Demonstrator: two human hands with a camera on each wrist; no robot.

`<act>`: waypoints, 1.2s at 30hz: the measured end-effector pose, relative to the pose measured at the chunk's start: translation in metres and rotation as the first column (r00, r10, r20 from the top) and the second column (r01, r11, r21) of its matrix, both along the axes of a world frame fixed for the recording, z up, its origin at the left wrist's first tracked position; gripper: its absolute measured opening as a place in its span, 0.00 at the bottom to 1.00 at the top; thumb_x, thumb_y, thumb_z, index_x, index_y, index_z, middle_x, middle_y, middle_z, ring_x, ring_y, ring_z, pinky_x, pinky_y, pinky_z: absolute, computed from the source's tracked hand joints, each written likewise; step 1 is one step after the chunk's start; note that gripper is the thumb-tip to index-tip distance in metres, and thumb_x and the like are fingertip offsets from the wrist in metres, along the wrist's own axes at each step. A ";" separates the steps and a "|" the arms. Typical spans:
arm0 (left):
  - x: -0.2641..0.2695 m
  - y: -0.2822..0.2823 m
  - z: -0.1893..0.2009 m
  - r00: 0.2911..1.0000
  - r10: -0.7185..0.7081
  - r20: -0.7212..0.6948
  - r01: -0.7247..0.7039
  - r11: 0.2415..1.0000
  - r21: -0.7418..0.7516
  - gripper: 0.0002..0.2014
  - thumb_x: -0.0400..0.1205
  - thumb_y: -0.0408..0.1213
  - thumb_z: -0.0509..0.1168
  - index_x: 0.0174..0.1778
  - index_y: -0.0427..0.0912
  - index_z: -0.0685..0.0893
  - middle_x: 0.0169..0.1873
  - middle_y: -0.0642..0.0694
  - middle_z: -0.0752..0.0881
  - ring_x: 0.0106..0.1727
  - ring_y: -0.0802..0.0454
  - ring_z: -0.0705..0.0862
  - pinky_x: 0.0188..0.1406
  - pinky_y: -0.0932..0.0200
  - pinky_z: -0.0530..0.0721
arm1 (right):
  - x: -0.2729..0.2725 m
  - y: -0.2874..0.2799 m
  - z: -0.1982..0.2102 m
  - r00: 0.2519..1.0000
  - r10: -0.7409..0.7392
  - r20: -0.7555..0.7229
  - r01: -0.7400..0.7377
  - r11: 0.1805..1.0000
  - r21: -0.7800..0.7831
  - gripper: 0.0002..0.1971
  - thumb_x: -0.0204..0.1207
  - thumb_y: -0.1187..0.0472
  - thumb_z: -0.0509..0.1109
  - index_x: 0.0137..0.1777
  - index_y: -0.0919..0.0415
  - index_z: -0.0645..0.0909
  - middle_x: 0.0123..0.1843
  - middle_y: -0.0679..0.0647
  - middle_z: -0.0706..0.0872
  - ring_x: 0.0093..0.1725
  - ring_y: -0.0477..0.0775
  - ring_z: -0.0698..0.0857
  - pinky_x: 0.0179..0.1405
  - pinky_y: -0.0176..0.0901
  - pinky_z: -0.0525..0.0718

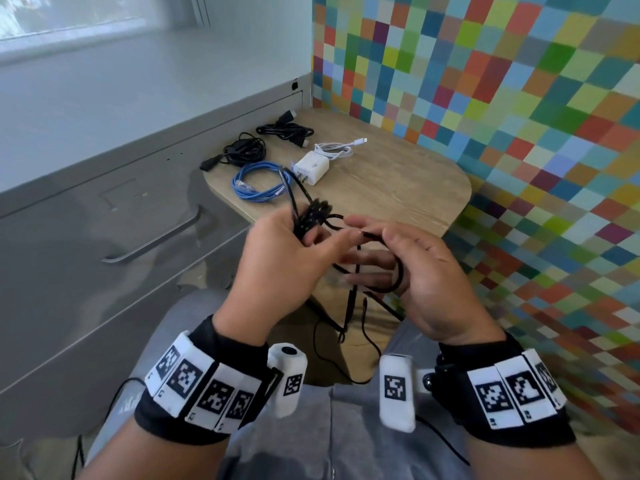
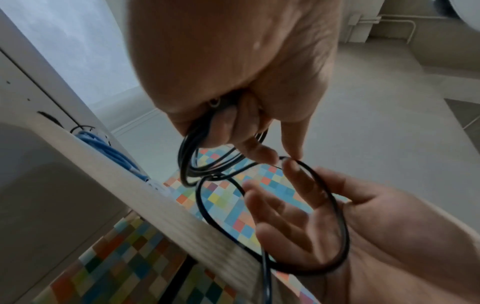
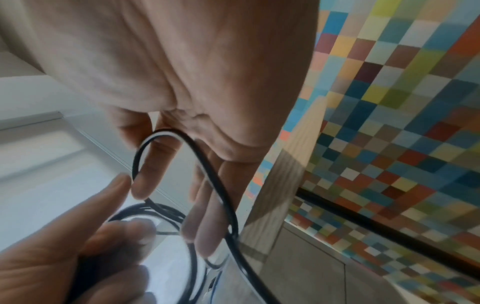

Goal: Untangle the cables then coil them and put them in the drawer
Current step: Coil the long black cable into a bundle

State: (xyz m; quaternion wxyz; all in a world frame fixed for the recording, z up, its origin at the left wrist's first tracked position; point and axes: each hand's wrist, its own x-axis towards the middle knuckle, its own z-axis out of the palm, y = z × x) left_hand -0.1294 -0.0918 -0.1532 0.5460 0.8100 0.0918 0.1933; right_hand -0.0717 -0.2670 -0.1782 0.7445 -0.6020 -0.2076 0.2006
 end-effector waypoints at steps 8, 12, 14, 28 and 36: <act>0.000 -0.010 -0.002 0.992 -0.119 -0.051 0.117 0.993 -0.035 0.15 0.74 0.33 0.83 0.30 0.54 0.85 0.30 0.58 0.91 0.31 0.67 0.88 0.31 0.75 0.79 | 0.003 0.009 0.000 0.985 -0.070 -0.158 0.069 0.998 -0.012 0.23 0.89 0.72 0.55 0.49 0.61 0.94 0.57 0.67 0.93 0.61 0.68 0.90 0.61 0.61 0.89; -0.002 -0.007 -0.004 0.996 -0.086 -0.036 0.085 0.996 -0.021 0.17 0.75 0.51 0.78 0.39 0.39 0.86 0.30 0.41 0.89 0.34 0.44 0.89 0.34 0.47 0.87 | -0.001 0.011 0.001 0.998 -0.036 -0.045 0.032 0.997 -0.075 0.14 0.89 0.70 0.63 0.59 0.66 0.92 0.60 0.65 0.93 0.67 0.73 0.87 0.72 0.68 0.83; -0.003 -0.006 -0.002 0.996 -0.088 -0.019 0.088 0.996 -0.006 0.23 0.76 0.57 0.73 0.37 0.36 0.82 0.25 0.43 0.83 0.27 0.49 0.82 0.28 0.49 0.81 | -0.004 0.012 0.002 1.000 -0.001 -0.019 -0.001 0.997 -0.073 0.12 0.87 0.71 0.66 0.63 0.70 0.89 0.63 0.67 0.92 0.69 0.70 0.88 0.74 0.68 0.82; -0.002 -0.004 0.005 0.990 -0.093 -0.109 0.102 0.991 0.083 0.13 0.74 0.40 0.79 0.35 0.43 0.80 0.29 0.44 0.85 0.29 0.53 0.83 0.32 0.49 0.84 | -0.009 0.023 0.000 0.964 -0.229 0.135 0.246 0.962 -0.121 0.12 0.82 0.75 0.73 0.47 0.57 0.91 0.48 0.57 0.95 0.51 0.56 0.94 0.53 0.54 0.92; -0.004 0.011 -0.006 0.977 -0.073 -0.203 0.120 0.965 0.233 0.08 0.80 0.46 0.71 0.41 0.46 0.84 0.32 0.50 0.87 0.32 0.56 0.83 0.33 0.53 0.82 | 0.008 -0.001 0.020 0.924 -0.241 -0.298 0.329 0.896 0.296 0.12 0.87 0.74 0.61 0.49 0.59 0.83 0.41 0.58 0.85 0.35 0.52 0.85 0.47 0.52 0.92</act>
